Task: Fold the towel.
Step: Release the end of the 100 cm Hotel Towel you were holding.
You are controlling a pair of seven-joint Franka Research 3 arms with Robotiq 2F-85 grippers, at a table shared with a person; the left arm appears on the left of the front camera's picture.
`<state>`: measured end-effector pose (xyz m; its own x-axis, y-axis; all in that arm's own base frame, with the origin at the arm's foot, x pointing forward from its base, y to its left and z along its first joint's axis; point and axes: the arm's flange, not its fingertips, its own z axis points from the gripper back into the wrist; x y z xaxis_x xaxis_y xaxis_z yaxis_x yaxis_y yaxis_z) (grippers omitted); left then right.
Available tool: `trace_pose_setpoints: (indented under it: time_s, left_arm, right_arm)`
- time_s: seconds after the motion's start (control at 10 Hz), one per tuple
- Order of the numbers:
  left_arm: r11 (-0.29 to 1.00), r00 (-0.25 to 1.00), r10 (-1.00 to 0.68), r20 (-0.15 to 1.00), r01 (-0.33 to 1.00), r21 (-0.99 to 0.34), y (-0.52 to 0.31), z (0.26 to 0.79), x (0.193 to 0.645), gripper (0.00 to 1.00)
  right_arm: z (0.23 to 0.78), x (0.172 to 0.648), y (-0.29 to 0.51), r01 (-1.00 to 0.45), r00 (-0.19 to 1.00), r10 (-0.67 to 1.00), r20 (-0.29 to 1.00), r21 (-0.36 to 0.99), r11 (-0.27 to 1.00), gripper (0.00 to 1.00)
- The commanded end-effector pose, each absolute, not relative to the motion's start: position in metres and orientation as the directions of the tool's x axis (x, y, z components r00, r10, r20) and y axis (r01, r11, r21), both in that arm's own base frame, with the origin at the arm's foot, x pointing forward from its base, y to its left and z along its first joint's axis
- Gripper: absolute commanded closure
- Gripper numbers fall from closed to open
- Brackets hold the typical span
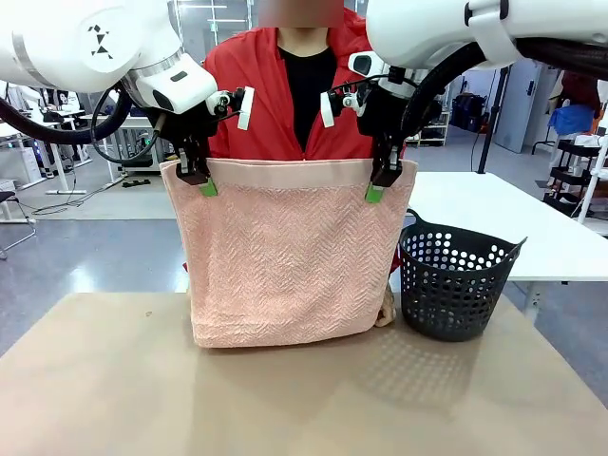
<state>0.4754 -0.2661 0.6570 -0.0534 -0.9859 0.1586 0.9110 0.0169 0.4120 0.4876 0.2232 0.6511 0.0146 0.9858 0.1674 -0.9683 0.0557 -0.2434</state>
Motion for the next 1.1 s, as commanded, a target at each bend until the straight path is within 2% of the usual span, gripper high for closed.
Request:
trace_pose_setpoints:
  time_s: [0.0,1.0]
  left_arm:
    - [0.007,-0.061,-0.987,0.149,0.907,0.420,-0.2650,0.6591,0.4756,1.00]
    - [0.007,-0.061,-0.987,0.149,0.907,0.420,-0.2650,0.6591,0.4756,1.00]
  right_arm:
    - [0.6521,0.4879,0.2219,-0.967,0.015,0.986,0.163,-0.248,0.056,1.00]
    - [0.6521,0.4879,0.2219,-0.967,0.015,0.986,0.163,-0.248,0.056,1.00]
